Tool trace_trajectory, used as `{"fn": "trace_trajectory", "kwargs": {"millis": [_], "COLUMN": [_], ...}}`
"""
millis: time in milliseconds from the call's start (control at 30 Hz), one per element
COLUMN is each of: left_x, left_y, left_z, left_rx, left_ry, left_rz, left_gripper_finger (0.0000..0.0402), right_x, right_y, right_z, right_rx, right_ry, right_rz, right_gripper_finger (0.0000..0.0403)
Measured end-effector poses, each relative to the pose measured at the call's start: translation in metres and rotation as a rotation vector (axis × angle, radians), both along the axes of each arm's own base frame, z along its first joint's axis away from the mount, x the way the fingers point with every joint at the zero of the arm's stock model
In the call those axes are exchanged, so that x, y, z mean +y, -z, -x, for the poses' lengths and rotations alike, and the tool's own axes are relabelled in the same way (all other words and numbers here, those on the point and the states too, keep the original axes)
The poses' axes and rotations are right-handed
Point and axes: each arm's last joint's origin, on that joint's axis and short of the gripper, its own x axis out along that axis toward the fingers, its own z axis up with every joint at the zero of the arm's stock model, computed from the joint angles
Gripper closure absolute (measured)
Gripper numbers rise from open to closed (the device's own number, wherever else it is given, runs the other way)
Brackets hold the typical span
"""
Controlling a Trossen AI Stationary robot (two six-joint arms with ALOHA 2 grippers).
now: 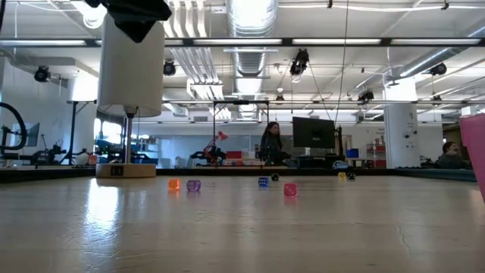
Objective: Pick & Place Dice
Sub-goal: Put the large orange die into the bin
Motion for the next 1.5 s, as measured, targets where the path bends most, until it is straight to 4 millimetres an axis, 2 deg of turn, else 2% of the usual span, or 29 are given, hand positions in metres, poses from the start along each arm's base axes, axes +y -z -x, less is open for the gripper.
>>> {"fn": "trace_trajectory", "kwargs": {"millis": [1067, 1500], "left_x": [0.0003, 0.0003], "left_y": [0.0008, 0.0007], "left_z": [0.0007, 0.0006], "left_rx": [0.011, 0.011], "left_ry": [0.000, -0.002], "left_rz": [-0.005, -0.003], "left_gripper_finger": [0.0366, 0.0366], "right_x": [0.0002, 0.0012], "right_y": [-0.0001, 0.0005], "right_z": [-0.0001, 0.0016], "right_rx": [0.000, 0.065], "right_ry": [-0.001, -0.038], "right_rz": [-0.003, -0.040], "right_gripper_finger": [0.0034, 0.0034]}}
